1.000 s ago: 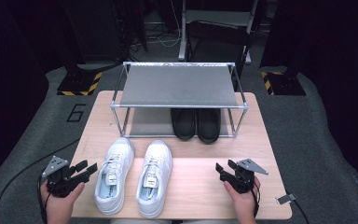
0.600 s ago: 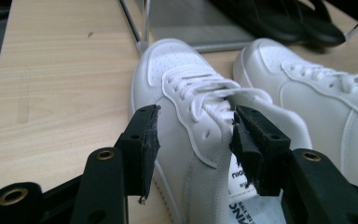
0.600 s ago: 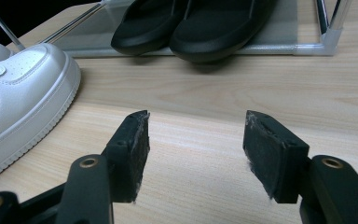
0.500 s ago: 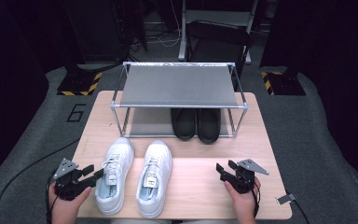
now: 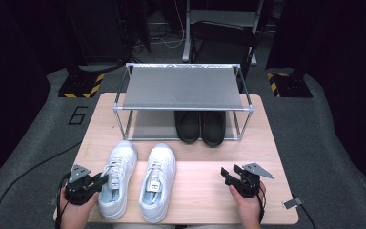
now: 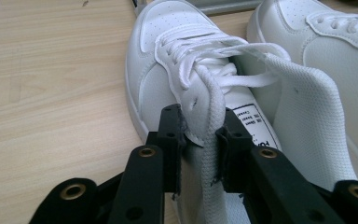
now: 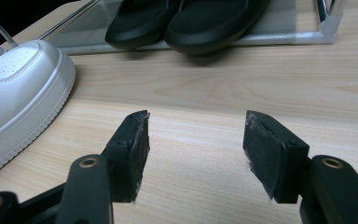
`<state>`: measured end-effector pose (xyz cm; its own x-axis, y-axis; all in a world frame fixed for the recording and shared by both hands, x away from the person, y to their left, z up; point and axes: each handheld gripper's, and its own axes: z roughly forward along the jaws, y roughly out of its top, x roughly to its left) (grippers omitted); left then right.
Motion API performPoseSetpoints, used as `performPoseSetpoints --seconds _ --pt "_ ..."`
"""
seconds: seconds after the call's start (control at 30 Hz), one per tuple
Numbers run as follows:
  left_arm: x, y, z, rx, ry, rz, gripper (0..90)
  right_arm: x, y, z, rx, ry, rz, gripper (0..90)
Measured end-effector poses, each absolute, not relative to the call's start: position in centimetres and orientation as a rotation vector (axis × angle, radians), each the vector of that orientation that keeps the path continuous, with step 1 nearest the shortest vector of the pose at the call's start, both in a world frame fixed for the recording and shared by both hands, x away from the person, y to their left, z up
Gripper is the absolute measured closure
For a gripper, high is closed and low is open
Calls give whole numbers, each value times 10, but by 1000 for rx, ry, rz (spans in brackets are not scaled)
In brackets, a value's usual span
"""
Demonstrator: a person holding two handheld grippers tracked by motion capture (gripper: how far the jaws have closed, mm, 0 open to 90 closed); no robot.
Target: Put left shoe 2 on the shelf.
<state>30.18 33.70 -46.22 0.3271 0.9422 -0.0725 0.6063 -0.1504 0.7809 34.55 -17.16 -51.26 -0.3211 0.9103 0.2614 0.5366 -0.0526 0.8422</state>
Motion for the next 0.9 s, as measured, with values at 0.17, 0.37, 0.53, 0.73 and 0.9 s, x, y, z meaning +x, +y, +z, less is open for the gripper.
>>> performPoseSetpoints --seconds 0.17,0.37,0.53,0.73,0.9 --pt "301 340 -465 1826 1364 577 794 345 -173 -512 1554 1830 1337 404" --pt "308 340 -464 1816 1327 552 821 345 -176 -514 1586 1811 1351 404" --pt "321 330 -465 1814 1257 544 830 346 -177 -515 1588 1815 1351 404" --pt "336 333 -459 1857 1245 531 822 346 -178 -515 1604 1804 1356 404" --pt "334 335 -462 1886 1234 523 800 346 -179 -516 1605 1807 1357 405"
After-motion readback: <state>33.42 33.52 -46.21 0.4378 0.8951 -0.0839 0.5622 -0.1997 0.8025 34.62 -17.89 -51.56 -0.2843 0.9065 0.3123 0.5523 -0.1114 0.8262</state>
